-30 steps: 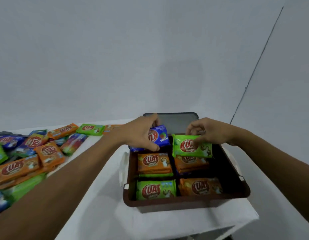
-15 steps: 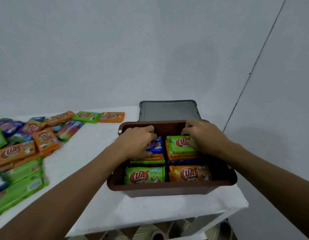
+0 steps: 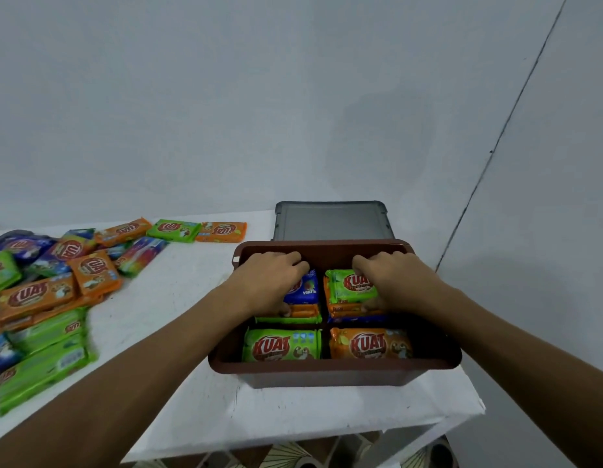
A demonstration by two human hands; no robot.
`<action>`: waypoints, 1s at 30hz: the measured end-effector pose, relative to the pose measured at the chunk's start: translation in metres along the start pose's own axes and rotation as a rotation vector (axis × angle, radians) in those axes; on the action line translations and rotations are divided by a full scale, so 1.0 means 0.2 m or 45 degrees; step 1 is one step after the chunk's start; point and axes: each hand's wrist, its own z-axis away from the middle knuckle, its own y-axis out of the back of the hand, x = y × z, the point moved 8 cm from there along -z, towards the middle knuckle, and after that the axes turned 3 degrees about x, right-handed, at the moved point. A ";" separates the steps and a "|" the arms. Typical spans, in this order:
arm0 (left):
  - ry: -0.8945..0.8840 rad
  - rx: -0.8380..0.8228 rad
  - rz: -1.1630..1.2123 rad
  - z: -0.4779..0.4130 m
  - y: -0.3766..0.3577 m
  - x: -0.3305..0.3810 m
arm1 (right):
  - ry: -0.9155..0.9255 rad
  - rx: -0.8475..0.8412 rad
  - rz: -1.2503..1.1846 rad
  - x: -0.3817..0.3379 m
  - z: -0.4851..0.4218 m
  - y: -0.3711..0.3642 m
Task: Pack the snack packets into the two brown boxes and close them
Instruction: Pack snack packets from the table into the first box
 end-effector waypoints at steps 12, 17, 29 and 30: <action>0.024 0.256 0.307 0.19 0.12 -0.29 | 0.011 0.071 -0.357 -0.07 -0.12 0.17; 0.171 0.543 0.297 0.36 0.09 -0.50 | 0.069 0.201 -0.457 -0.22 -0.30 0.30; 0.811 -0.167 0.189 0.66 -0.56 -1.42 | 0.199 -0.005 -0.573 -0.65 -1.06 0.28; 0.834 -0.196 0.173 0.65 -0.59 -1.46 | 0.191 -0.056 -0.559 -0.67 -1.11 0.25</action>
